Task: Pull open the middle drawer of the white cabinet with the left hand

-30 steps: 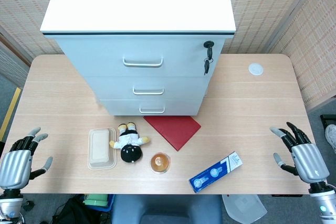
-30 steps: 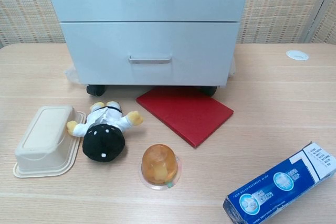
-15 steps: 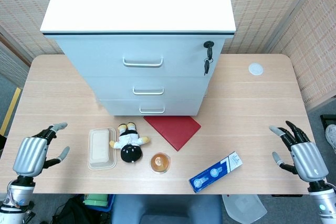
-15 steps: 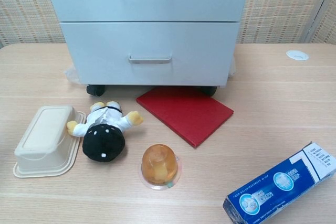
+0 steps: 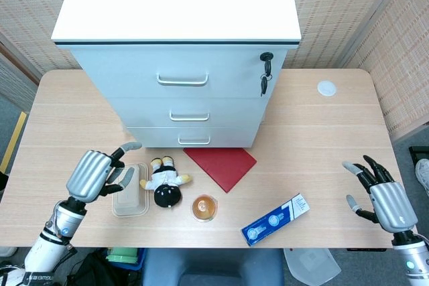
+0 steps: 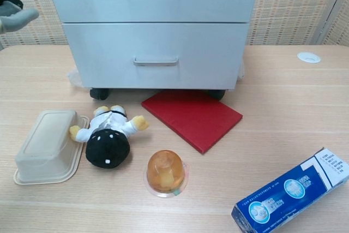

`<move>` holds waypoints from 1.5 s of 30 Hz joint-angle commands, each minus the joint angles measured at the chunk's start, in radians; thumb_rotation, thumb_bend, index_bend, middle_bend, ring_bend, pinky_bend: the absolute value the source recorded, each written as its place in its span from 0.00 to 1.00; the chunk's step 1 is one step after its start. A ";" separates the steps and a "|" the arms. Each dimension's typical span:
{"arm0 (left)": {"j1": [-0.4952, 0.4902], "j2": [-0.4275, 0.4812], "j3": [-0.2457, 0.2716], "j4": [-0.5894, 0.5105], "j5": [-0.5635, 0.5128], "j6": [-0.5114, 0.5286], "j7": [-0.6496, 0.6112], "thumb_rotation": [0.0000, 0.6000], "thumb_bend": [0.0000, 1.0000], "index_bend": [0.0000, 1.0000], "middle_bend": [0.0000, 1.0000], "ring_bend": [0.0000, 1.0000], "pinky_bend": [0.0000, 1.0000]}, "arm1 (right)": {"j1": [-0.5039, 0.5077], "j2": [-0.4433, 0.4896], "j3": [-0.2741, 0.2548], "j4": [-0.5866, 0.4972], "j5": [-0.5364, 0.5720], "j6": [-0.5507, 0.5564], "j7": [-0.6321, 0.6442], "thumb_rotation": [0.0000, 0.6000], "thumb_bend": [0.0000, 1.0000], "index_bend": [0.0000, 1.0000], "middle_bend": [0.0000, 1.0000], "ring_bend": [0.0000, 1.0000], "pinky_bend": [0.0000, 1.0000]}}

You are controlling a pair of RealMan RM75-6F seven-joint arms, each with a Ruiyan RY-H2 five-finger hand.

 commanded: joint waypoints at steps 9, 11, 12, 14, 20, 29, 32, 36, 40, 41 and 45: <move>-0.140 -0.114 -0.085 -0.002 -0.184 -0.071 0.115 1.00 0.53 0.18 0.94 1.00 1.00 | -0.003 -0.002 -0.004 0.012 0.004 0.001 0.010 1.00 0.33 0.17 0.22 0.11 0.14; -0.158 -0.133 -0.094 0.001 -0.208 -0.070 0.138 1.00 0.53 0.18 0.94 1.00 1.00 | -0.004 -0.002 -0.005 0.013 0.005 0.001 0.013 1.00 0.33 0.17 0.22 0.11 0.14; -0.169 -0.145 -0.101 0.001 -0.226 -0.071 0.146 1.00 0.53 0.18 0.94 1.00 1.00 | -0.005 -0.002 -0.006 0.014 0.005 0.001 0.014 1.00 0.33 0.17 0.22 0.11 0.14; -0.186 -0.161 -0.110 0.003 -0.252 -0.074 0.156 1.00 0.53 0.18 0.94 1.00 1.00 | -0.006 -0.002 -0.006 0.016 0.005 0.003 0.016 1.00 0.33 0.17 0.22 0.11 0.14; -0.240 -0.203 -0.142 0.030 -0.330 -0.078 0.179 1.00 0.53 0.18 0.94 1.00 1.00 | -0.010 -0.001 -0.008 0.023 0.009 0.004 0.020 1.00 0.33 0.17 0.22 0.11 0.14; -0.295 -0.240 -0.163 0.072 -0.411 -0.081 0.192 1.00 0.53 0.19 0.94 1.00 1.00 | -0.013 -0.005 -0.010 0.035 0.016 0.001 0.031 1.00 0.33 0.17 0.22 0.11 0.14; -0.307 -0.248 -0.166 0.085 -0.429 -0.075 0.193 1.00 0.53 0.19 0.94 1.00 1.00 | -0.014 -0.005 -0.010 0.037 0.018 0.002 0.033 1.00 0.33 0.17 0.22 0.11 0.14; -0.322 -0.254 -0.171 0.100 -0.448 -0.073 0.192 1.00 0.53 0.20 0.94 1.00 1.00 | -0.016 -0.004 -0.010 0.038 0.019 0.001 0.033 1.00 0.33 0.17 0.22 0.11 0.14; -0.332 -0.255 -0.168 0.105 -0.459 -0.070 0.194 1.00 0.53 0.23 0.94 1.00 1.00 | -0.018 -0.004 -0.010 0.037 0.021 0.003 0.032 1.00 0.33 0.17 0.22 0.11 0.14; -0.333 -0.255 -0.166 0.106 -0.459 -0.068 0.195 1.00 0.53 0.24 0.95 1.00 1.00 | -0.018 -0.003 -0.010 0.037 0.022 0.002 0.031 1.00 0.33 0.17 0.22 0.11 0.14; -0.336 -0.252 -0.155 0.103 -0.457 -0.062 0.201 1.00 0.53 0.27 0.95 1.00 1.00 | -0.019 -0.003 -0.011 0.036 0.022 0.002 0.030 1.00 0.33 0.17 0.22 0.11 0.14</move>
